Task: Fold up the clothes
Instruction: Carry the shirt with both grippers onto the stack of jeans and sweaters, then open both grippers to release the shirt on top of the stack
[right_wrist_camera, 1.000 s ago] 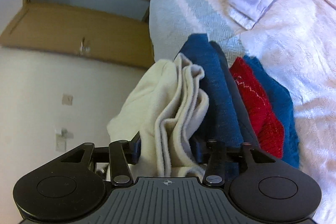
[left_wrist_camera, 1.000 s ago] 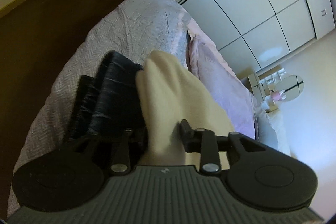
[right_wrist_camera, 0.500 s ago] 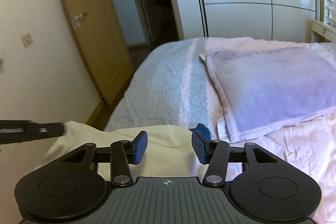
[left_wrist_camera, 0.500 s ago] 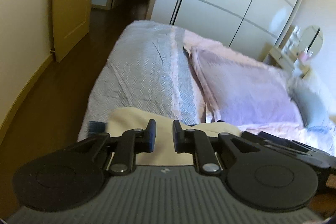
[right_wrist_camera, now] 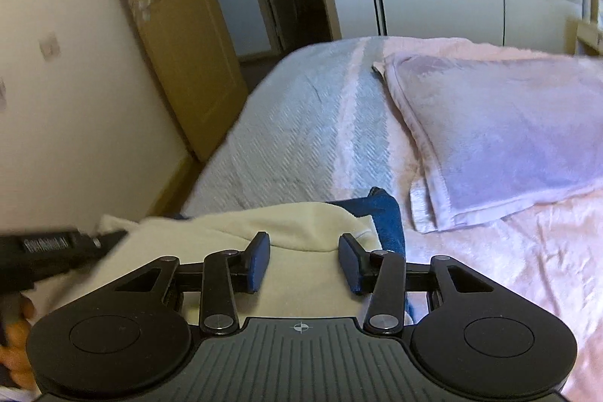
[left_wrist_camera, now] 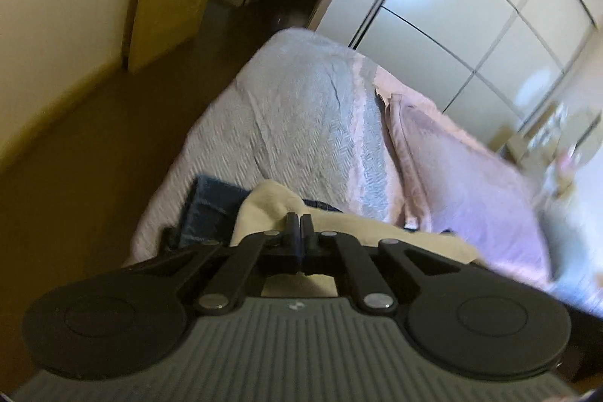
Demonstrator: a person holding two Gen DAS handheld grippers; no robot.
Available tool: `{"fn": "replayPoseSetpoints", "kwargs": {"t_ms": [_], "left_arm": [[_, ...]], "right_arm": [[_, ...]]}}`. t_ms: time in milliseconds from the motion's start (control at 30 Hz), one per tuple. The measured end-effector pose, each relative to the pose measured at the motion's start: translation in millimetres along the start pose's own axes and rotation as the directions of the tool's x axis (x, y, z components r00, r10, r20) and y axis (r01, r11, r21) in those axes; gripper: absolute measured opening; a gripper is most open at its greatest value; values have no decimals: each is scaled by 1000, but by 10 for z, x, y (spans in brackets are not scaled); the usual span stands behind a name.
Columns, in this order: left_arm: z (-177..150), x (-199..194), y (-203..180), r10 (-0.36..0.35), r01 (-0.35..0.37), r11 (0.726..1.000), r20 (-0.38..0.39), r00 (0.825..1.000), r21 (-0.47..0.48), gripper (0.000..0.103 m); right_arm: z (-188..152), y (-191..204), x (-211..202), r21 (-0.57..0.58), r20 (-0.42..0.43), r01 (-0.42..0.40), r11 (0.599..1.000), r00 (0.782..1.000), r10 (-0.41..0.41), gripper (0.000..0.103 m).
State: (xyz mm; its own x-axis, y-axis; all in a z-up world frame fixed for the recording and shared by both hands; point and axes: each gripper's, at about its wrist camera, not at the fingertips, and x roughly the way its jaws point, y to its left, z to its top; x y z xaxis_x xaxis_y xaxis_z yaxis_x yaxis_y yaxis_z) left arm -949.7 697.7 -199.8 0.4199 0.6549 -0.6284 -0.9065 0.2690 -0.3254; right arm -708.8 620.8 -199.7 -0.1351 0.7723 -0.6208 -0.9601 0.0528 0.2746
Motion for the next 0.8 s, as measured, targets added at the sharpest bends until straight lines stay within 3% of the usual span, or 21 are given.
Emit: {"fn": "replayPoseSetpoints", "kwargs": {"t_ms": [100,200,333,400,500,667,800], "left_arm": [[-24,-381,-141,32,-37,995,52,998,93,5],[-163,-798,-182,10,-17,997,76,997,80,4],[-493,-983,-252,39,-42,991,21,999,124,5],[-650,-916,-228,72,-69,991,-26,997,118,5],[-703,-871,-210,112,-108,988,-29,993,107,5],[-646,-953,-303,170,-162,979,-55,984,122,6],[-561,-1111,-466,245,-234,965,-87,966,116,6]], "right_arm": [[28,-31,-426,20,68,-20,1000,998,19,45],[-140,-32,-853,-9,104,-16,1000,994,17,45],[-516,62,-1189,-92,100,-6,996,995,16,45],[-705,151,-1111,-155,41,17,988,999,-10,45],[-901,220,-983,-221,5,28,975,1000,-27,44],[-802,282,-937,-250,-65,45,967,996,-63,45],[-702,286,-1062,-186,-124,38,982,990,-62,45]]}}
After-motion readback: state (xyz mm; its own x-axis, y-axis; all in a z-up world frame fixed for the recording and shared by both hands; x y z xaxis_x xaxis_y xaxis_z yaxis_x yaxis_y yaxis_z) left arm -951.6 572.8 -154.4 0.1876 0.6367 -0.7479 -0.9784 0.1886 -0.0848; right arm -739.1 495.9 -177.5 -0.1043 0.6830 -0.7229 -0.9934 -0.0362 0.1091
